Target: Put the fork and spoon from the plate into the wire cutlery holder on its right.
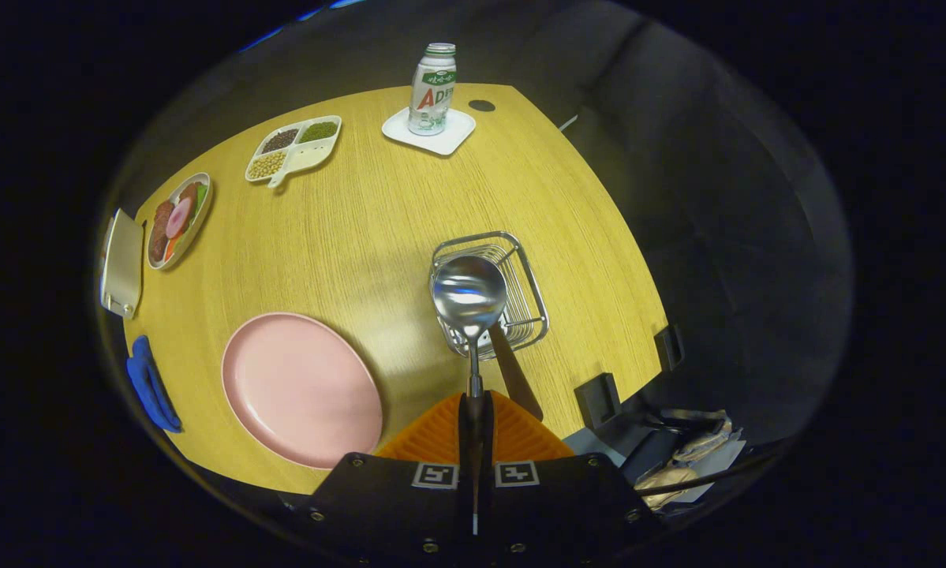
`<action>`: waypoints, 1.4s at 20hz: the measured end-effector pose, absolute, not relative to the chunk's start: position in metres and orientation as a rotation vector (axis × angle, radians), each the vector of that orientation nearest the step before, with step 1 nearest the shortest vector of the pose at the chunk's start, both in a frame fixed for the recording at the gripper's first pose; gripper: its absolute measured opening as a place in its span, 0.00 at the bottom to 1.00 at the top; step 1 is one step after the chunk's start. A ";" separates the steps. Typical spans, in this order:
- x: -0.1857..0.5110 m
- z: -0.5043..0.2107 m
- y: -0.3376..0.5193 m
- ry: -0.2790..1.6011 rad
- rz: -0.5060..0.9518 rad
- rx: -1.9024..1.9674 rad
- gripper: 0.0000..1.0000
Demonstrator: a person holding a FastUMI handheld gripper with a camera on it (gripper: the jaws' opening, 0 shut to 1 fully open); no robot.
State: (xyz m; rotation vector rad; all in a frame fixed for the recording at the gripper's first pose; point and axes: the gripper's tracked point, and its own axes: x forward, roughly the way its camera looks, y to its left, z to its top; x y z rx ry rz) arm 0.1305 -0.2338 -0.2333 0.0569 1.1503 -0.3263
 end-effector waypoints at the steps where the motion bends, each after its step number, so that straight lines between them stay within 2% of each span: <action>1: 0.131 -0.234 -0.239 1.161 -0.327 0.044 0.03; 19: 0.143 -0.246 -0.245 1.464 -0.222 -0.015 0.03; 24: 0.150 -0.240 -0.245 1.451 -0.208 -0.030 0.12; 28: 0.150 -0.234 -0.239 1.421 -0.205 -0.013 0.15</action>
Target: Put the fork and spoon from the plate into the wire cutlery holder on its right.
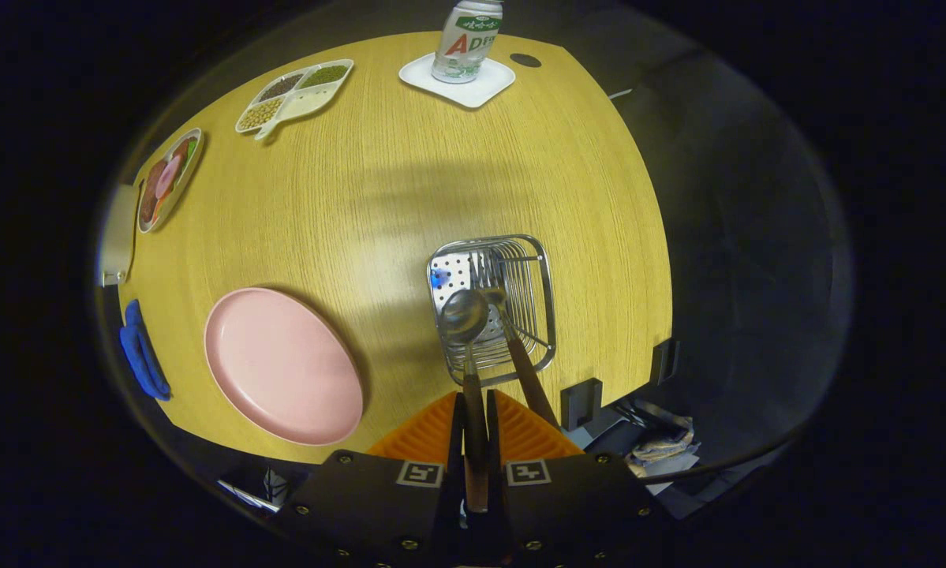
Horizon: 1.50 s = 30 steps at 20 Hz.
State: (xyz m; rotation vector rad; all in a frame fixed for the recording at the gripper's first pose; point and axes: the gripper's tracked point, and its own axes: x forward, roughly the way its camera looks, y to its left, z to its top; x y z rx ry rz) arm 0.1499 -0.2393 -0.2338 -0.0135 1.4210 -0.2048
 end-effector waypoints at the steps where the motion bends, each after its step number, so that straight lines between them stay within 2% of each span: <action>1: 0.149 -0.232 -0.239 1.412 -0.206 -0.013 0.15; 3: 0.144 -0.227 -0.240 1.404 -0.223 -0.024 0.18; 17: 0.138 -0.177 -0.223 1.211 -0.239 0.044 0.18; 23: 0.165 -0.140 -0.191 0.894 -0.147 0.034 0.18; 30: 0.181 -0.066 -0.137 0.390 -0.021 0.078 0.18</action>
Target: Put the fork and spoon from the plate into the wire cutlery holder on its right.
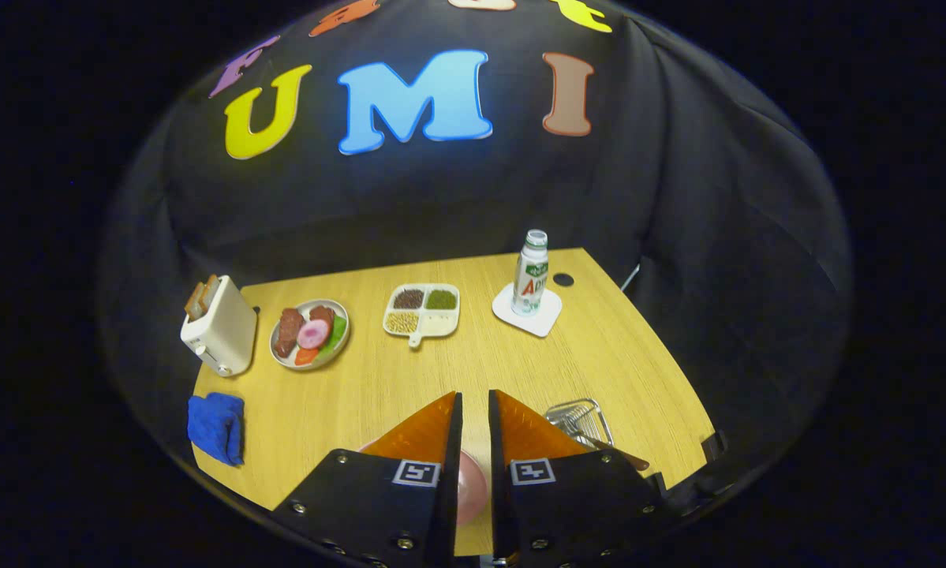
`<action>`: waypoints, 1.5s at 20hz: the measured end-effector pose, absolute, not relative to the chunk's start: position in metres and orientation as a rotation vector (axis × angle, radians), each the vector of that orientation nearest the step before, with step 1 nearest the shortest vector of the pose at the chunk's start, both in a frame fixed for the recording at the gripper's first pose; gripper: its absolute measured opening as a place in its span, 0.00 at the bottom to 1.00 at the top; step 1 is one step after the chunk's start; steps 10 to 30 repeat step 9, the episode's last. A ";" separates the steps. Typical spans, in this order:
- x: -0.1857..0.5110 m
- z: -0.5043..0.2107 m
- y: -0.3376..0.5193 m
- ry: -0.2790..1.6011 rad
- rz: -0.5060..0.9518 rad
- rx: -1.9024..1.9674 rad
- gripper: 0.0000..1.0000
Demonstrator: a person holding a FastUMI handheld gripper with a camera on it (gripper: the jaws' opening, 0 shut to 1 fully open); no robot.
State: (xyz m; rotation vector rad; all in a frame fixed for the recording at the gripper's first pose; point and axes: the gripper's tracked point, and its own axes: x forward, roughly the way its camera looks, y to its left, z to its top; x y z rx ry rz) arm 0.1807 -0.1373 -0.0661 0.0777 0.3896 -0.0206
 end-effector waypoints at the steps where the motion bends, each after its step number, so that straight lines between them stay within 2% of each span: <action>1: 0.179 -0.054 -0.132 0.322 -0.007 0.077 0.18; 5: 0.164 -0.010 -0.112 0.097 0.057 0.068 0.18; 9: 0.149 0.015 -0.086 -0.029 0.106 0.065 0.18; 30: 0.149 0.015 -0.086 -0.029 0.106 0.065 0.18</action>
